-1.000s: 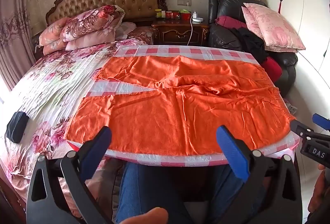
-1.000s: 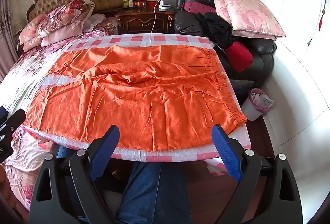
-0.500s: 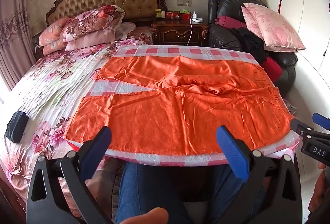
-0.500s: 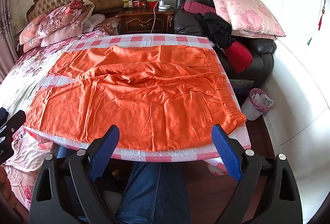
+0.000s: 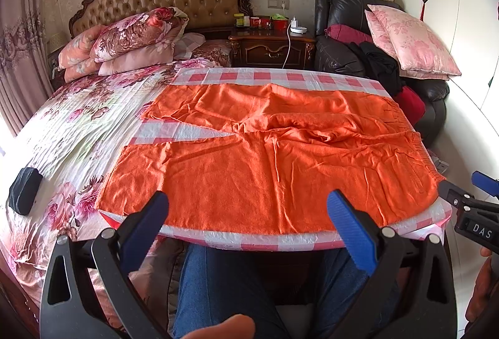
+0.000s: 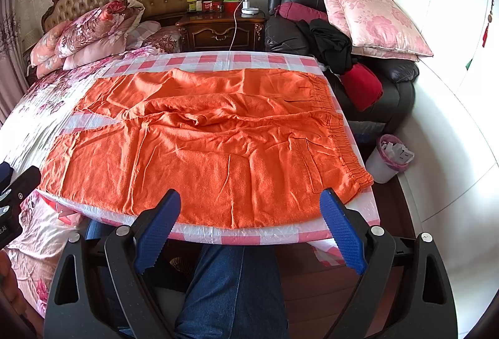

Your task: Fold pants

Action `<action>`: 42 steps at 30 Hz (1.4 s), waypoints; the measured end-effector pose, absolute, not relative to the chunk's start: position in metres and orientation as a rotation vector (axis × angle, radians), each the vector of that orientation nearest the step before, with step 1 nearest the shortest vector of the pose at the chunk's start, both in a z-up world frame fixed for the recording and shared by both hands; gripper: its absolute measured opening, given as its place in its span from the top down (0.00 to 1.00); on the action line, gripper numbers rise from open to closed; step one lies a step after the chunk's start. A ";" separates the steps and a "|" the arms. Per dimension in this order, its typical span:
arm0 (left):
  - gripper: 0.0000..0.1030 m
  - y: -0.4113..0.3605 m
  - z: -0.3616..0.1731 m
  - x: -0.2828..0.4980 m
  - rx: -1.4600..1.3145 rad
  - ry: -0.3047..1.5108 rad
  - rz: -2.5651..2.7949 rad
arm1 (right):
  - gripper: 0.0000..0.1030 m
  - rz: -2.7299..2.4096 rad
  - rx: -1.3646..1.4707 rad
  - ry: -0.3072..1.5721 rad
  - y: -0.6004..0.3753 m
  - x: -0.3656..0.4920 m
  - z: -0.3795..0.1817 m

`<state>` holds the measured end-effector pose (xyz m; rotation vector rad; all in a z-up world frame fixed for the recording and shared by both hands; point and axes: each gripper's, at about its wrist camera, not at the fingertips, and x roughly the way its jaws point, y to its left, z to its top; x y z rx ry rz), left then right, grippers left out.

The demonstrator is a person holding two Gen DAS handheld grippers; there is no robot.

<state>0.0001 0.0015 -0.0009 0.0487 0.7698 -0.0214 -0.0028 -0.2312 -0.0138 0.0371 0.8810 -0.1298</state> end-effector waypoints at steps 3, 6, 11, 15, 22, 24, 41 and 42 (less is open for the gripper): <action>0.01 0.002 -0.001 0.000 0.048 0.770 -0.023 | 0.15 -0.131 0.036 0.881 -0.231 -0.003 -0.014; 0.01 0.002 -0.001 0.000 0.046 0.770 -0.022 | 0.15 -0.130 0.036 0.880 -0.231 -0.003 -0.014; 0.01 0.001 -0.001 0.000 0.048 0.770 -0.022 | 0.15 -0.130 0.037 0.881 -0.231 -0.003 -0.014; 0.01 0.002 -0.001 0.000 0.048 0.769 -0.022 | 0.15 -0.130 0.037 0.881 -0.231 -0.003 -0.014; 0.01 0.002 -0.001 0.000 0.046 0.770 -0.022 | 0.15 -0.130 0.036 0.881 -0.231 -0.003 -0.014; 0.01 0.002 -0.001 0.000 0.045 0.770 -0.023 | 0.15 -0.130 0.037 0.881 -0.232 -0.003 -0.015; 0.01 -0.001 0.000 0.000 0.043 0.771 -0.023 | 0.15 -0.129 0.037 0.881 -0.231 -0.003 -0.015; 0.01 0.000 0.000 0.000 0.044 0.770 -0.023 | 0.15 -0.129 0.036 0.881 -0.231 -0.003 -0.015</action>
